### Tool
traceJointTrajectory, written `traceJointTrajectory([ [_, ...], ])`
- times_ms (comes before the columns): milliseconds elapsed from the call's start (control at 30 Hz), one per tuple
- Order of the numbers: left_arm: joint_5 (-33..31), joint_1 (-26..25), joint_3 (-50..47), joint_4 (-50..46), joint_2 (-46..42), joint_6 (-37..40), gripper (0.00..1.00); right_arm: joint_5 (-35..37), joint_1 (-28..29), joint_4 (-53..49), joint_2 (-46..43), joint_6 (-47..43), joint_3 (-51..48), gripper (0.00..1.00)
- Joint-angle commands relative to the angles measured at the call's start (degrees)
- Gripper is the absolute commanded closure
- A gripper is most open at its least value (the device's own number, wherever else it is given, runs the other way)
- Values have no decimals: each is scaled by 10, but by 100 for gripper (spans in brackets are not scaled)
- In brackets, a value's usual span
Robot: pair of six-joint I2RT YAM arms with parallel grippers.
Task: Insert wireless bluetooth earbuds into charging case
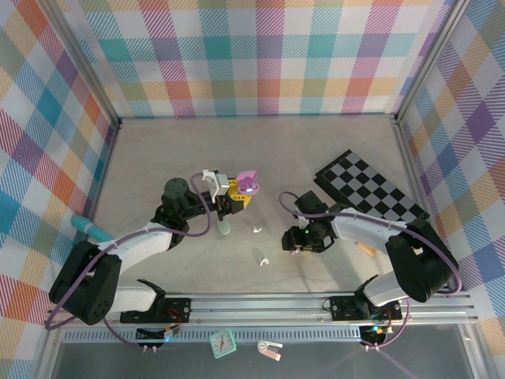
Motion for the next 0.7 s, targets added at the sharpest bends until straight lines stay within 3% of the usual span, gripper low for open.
traceJointTrajectory([
  [0, 14, 5, 0, 27, -1, -2, 80, -6, 3, -6, 9, -20, 22, 41],
  [400, 11, 5, -2, 28, -3, -1, 80, -34, 4, 7, 24, -19, 4, 41],
  [667, 14, 5, 0, 33, 2, -2, 80, -61, 13, -2, -19, -11, -30, 41],
])
